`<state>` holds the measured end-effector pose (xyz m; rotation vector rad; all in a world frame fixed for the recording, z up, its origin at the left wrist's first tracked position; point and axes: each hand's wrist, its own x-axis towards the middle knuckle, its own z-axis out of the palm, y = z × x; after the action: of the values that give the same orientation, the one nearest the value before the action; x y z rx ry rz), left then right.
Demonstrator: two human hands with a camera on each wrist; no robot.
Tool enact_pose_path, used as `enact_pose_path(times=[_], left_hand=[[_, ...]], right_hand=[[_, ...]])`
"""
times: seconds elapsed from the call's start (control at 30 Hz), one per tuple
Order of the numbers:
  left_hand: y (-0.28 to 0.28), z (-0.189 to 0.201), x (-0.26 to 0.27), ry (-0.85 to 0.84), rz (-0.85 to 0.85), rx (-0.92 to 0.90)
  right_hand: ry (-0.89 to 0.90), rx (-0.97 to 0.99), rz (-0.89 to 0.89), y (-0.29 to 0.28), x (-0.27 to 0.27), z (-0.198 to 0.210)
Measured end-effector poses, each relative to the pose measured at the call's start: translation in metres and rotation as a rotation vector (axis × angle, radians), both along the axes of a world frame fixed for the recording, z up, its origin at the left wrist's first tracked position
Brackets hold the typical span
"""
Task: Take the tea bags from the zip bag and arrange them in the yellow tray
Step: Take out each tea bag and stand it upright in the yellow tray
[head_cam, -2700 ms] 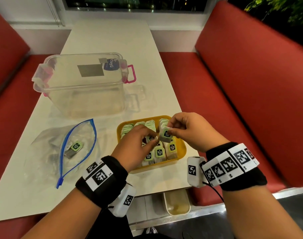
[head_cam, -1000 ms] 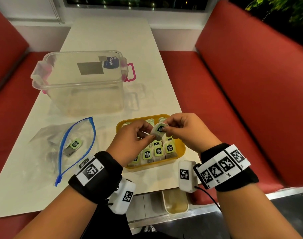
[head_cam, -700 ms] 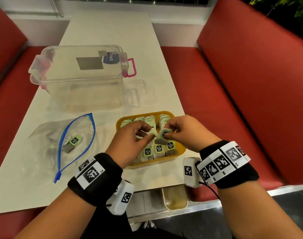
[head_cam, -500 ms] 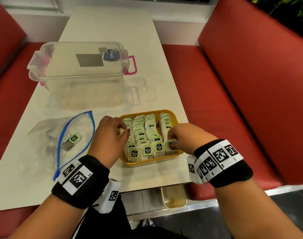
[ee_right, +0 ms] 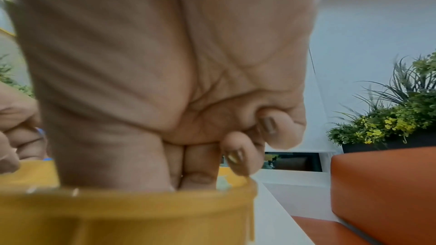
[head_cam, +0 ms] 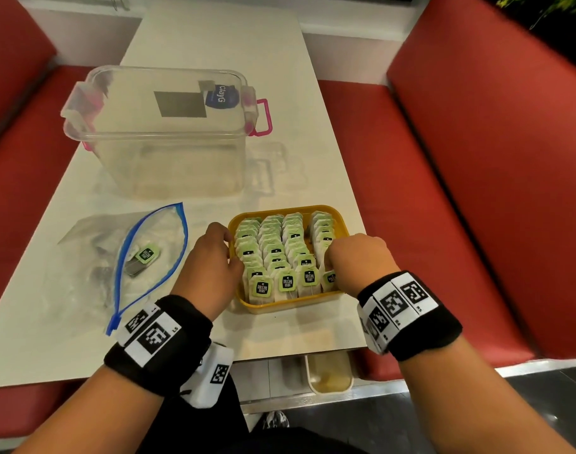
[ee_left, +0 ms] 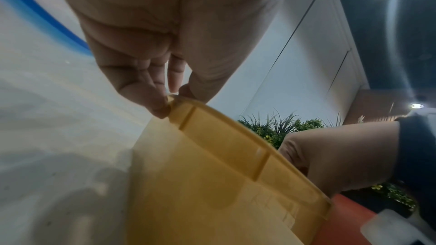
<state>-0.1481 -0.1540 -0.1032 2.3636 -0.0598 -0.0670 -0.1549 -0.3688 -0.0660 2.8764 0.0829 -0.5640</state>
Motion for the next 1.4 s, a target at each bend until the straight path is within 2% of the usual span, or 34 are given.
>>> enact_pose_path(times=[0.17, 0.37, 0.63, 0.77, 0.83, 0.97, 1.1, 1.2, 1.27, 1.33, 1.4], left_hand=[[0.001, 0.001, -0.001, -0.015, -0.010, -0.009], [0.001, 0.002, -0.002, -0.027, -0.007, -0.016], [0.002, -0.001, -0.002, -0.018, 0.020, -0.012], [0.008, 0.005, -0.007, -0.016, 0.032, 0.002], [0.013, 0.016, -0.010, -0.090, 0.037, 0.008], [0.044, 0.048, -0.017, -0.360, 0.136, -0.055], [0.099, 0.054, -0.021, -0.456, 0.327, -0.004], [0.147, 0.037, -0.020, -0.372, 0.496, 0.112], [0.177, 0.017, -0.019, -0.197, 0.599, 0.175], [0.195, -0.001, -0.020, 0.014, 0.616, 0.191], [0.199, -0.012, -0.022, 0.170, 0.573, 0.116]], right_hand=[[-0.020, 0.008, -0.060, -0.006, 0.001, -0.001], [-0.070, 0.136, -0.076, -0.013, 0.005, -0.002], [-0.121, 0.101, -0.082, -0.010, 0.007, -0.005], [-0.117, 0.162, -0.077, -0.004, 0.006, 0.012], [-0.126, 0.254, -0.070, 0.001, 0.004, 0.031], [-0.134, 0.525, 0.028, 0.044, -0.001, 0.074], [-0.082, 0.689, 0.186, 0.113, 0.008, 0.082], [-0.003, 0.654, 0.272, 0.165, 0.021, 0.066], [0.057, 0.567, 0.311, 0.197, 0.032, 0.053], [0.115, 0.450, 0.356, 0.219, 0.044, 0.030], [0.135, 0.319, 0.447, 0.235, 0.063, -0.009]])
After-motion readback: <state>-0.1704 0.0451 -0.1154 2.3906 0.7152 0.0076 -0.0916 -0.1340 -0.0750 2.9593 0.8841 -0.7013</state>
